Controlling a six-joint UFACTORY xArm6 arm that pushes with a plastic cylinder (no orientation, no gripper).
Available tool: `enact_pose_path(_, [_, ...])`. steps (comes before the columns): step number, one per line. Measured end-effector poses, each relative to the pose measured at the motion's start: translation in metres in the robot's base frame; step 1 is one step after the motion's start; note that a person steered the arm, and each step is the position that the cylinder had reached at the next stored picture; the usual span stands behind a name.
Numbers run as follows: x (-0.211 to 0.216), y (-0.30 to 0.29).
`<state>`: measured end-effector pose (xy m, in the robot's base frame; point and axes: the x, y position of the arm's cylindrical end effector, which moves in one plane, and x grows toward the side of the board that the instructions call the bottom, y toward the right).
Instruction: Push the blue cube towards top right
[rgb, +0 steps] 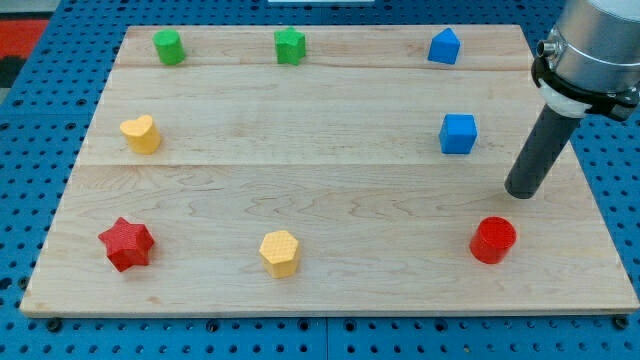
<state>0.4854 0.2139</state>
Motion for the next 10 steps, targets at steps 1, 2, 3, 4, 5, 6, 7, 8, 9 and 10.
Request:
enact_pose_path(1, [0.000, 0.000])
enact_pose_path(2, [0.000, 0.008])
enact_pose_path(3, [-0.021, -0.016])
enact_pose_path(4, [-0.017, -0.040])
enact_pose_path(5, [-0.021, -0.067])
enact_pose_path(6, [-0.069, -0.057])
enact_pose_path(7, [-0.076, -0.032])
enact_pose_path(8, [-0.097, -0.014])
enact_pose_path(9, [-0.102, -0.038])
enact_pose_path(10, [-0.077, -0.055])
